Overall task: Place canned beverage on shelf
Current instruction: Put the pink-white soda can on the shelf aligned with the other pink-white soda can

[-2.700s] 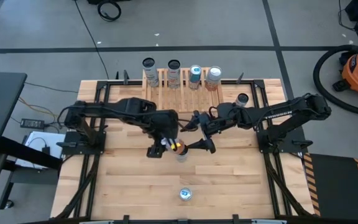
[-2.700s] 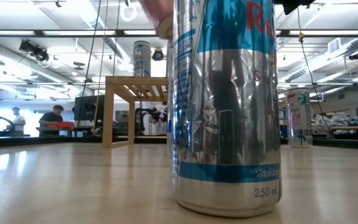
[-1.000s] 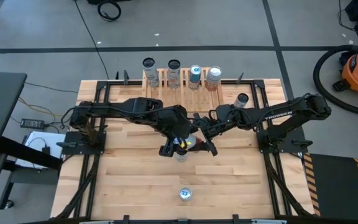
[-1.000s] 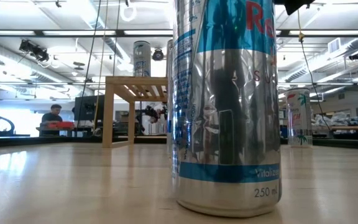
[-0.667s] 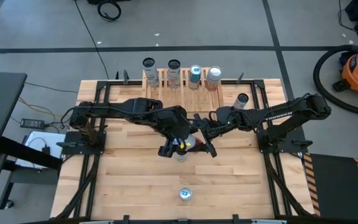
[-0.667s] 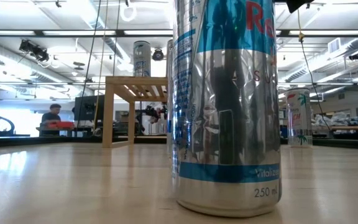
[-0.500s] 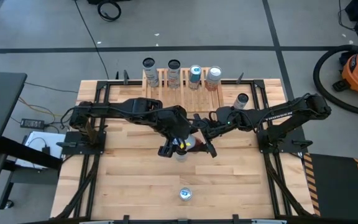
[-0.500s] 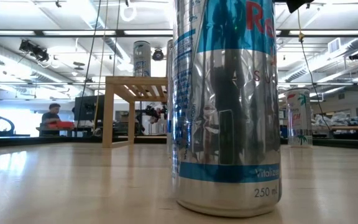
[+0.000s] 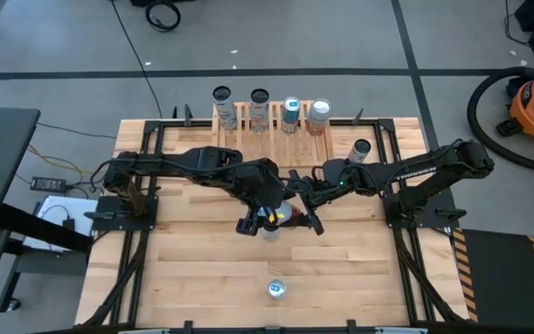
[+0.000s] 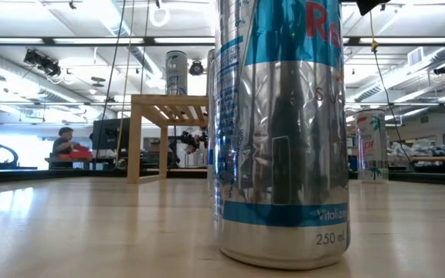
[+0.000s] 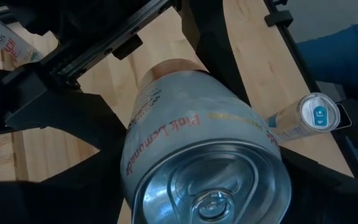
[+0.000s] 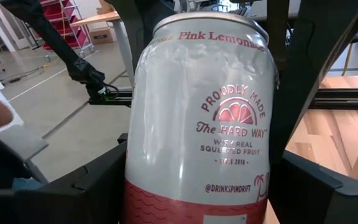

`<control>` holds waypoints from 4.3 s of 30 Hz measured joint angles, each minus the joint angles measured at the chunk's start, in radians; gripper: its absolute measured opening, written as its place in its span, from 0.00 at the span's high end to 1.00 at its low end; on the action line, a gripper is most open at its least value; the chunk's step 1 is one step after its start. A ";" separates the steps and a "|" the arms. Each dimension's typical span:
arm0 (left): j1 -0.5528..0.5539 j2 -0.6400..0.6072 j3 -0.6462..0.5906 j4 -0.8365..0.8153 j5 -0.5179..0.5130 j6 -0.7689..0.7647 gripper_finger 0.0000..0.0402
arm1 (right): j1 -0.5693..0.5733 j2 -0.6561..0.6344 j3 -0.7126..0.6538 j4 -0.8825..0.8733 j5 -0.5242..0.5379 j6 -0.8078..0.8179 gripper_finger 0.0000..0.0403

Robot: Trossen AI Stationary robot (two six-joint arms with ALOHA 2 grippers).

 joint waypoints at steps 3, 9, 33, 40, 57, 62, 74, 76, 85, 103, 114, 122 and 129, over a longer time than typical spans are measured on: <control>0.000 0.000 0.000 0.001 0.000 0.001 0.21 | 0.000 0.000 0.000 -0.002 0.012 -0.004 0.21; 0.002 0.000 0.000 0.002 -0.018 0.003 0.21 | 0.000 0.000 0.000 -0.002 0.017 -0.004 0.21; 0.014 0.000 -0.001 0.009 -0.021 -0.084 0.21 | 0.000 -0.001 0.001 -0.017 0.014 -0.008 0.21; 0.015 0.001 -0.001 0.013 -0.027 0.030 0.21 | 0.004 -0.016 0.001 -0.043 0.096 -0.007 0.22; 0.013 0.002 -0.001 0.031 -0.025 0.050 0.21 | 0.035 -0.036 0.001 -0.070 0.154 -0.012 0.22; 0.007 -0.004 -0.001 0.045 -0.019 0.015 0.21 | 0.035 -0.037 0.002 -0.069 0.148 -0.008 0.22; 0.009 -0.001 -0.001 0.033 0.008 0.031 0.21 | 0.034 -0.034 0.002 -0.064 0.154 0.003 0.22; 0.009 -0.001 -0.001 0.030 0.008 0.023 0.21 | 0.034 -0.034 0.002 -0.065 0.153 0.004 0.22; -0.009 0.001 -0.003 0.027 0.001 0.073 0.21 | 0.033 -0.033 0.001 -0.069 0.163 -0.004 0.22; 0.018 0.001 -0.003 0.034 0.009 -0.006 0.21 | 0.027 -0.033 0.000 -0.063 0.145 0.007 0.22; 0.029 0.001 -0.003 0.035 0.011 -0.023 0.21 | 0.022 -0.033 0.000 -0.061 0.148 0.004 0.22; 0.031 0.001 -0.003 0.034 0.032 -0.030 0.21 | 0.021 -0.033 0.000 -0.058 0.152 0.006 0.22; 0.037 0.001 -0.004 0.029 0.009 -0.089 0.03 | 0.007 -0.033 0.000 -0.059 0.224 0.014 0.22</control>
